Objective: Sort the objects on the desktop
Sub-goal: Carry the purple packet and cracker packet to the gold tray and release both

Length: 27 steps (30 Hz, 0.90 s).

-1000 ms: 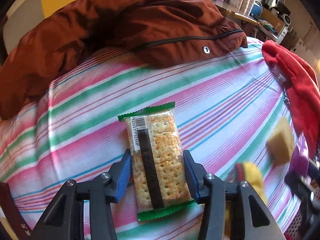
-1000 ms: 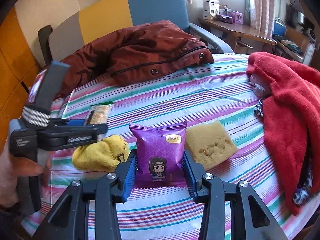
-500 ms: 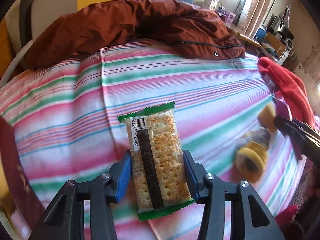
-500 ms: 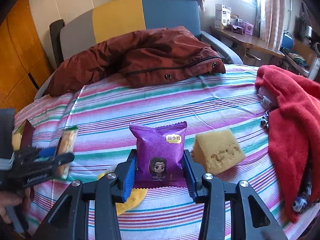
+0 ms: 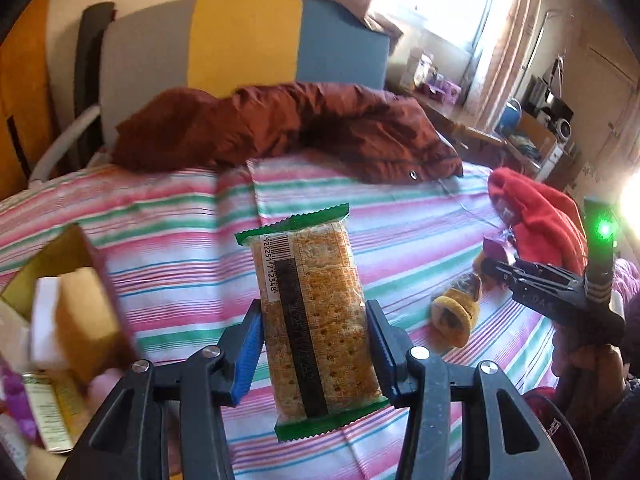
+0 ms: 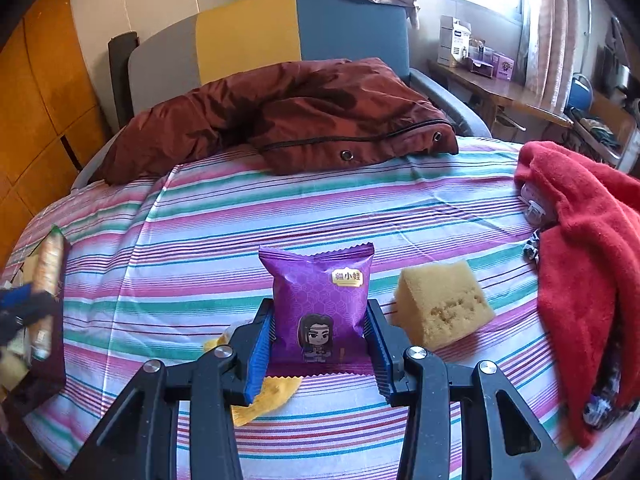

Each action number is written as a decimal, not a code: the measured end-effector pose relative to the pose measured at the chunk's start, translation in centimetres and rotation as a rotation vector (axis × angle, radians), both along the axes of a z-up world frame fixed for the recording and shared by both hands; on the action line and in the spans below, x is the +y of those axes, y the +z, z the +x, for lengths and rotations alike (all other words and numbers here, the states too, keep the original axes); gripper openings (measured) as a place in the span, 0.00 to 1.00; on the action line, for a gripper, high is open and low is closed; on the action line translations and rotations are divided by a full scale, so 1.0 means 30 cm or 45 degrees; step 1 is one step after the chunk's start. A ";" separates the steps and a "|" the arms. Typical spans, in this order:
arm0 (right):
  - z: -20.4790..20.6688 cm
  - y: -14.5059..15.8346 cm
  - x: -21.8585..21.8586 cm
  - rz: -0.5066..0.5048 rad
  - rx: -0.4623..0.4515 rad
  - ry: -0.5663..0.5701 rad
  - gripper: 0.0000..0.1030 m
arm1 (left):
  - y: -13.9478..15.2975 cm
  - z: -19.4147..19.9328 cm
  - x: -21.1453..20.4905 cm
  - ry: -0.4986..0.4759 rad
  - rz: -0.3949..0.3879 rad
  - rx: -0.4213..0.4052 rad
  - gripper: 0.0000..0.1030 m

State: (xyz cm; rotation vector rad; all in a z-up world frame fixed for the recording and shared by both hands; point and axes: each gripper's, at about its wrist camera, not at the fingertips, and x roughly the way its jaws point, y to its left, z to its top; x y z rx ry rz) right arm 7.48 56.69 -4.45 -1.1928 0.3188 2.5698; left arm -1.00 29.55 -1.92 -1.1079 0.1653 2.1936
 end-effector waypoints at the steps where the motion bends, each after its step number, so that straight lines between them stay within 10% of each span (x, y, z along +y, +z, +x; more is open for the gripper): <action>1: 0.000 0.003 -0.009 0.001 0.004 0.014 0.43 | 0.008 -0.002 -0.027 0.017 0.006 0.004 0.48; 13: -0.031 0.078 -0.238 -0.062 0.037 0.207 0.43 | 0.044 -0.053 -0.358 0.262 0.072 0.017 0.48; 27: -0.144 0.182 -0.831 -0.239 0.127 0.702 0.43 | 0.068 -0.205 -0.672 0.556 0.070 0.042 0.48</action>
